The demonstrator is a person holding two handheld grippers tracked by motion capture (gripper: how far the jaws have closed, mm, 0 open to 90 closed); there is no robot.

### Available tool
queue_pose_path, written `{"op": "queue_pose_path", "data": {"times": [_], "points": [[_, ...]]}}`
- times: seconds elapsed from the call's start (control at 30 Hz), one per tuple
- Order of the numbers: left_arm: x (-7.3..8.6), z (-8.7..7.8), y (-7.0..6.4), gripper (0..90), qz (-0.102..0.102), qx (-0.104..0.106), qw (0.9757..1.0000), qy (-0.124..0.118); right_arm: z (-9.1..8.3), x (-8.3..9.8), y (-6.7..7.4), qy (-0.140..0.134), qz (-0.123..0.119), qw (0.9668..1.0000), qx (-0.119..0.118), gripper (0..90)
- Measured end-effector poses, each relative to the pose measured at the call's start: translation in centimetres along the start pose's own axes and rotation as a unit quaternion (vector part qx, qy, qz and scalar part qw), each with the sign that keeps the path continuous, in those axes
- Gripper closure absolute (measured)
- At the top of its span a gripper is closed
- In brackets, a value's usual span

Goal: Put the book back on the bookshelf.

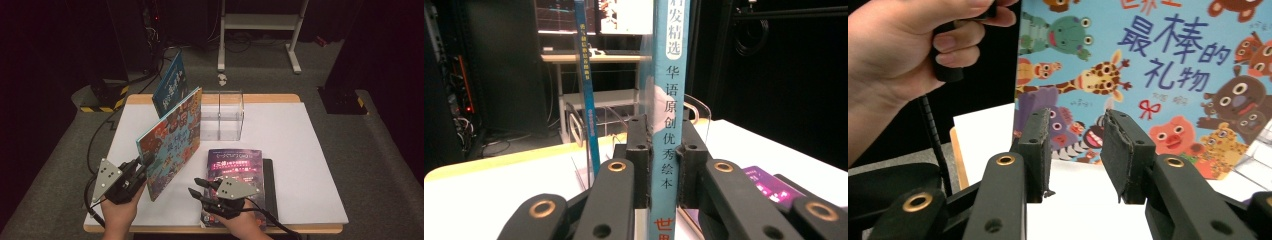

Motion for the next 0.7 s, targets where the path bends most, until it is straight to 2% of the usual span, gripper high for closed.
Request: {"op": "queue_pose_path", "data": {"times": [0.3,0.7], "points": [[0.3,-0.7,0.5,80.4,0.002,0.011,0.9999,0.013,-1.4,0.0,-1.8,0.006,0.005,0.9997,0.021,63.5],[0.9,-2.0,1.8,80.4,-0.008,0.009,0.9996,0.024,-4.0,0.7,-5.2,0.006,0.018,0.9978,0.064,63.5]]}}
Point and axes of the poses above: each handheld gripper's, and its own axes: z roughly forward along the jaws, x roughly out of its underside, y roughly to its left, the point moved 10 cm from there along z, roughly forward along the jaws, and after that the axes turned 2 degrees about -x, right-handed, at the moved point
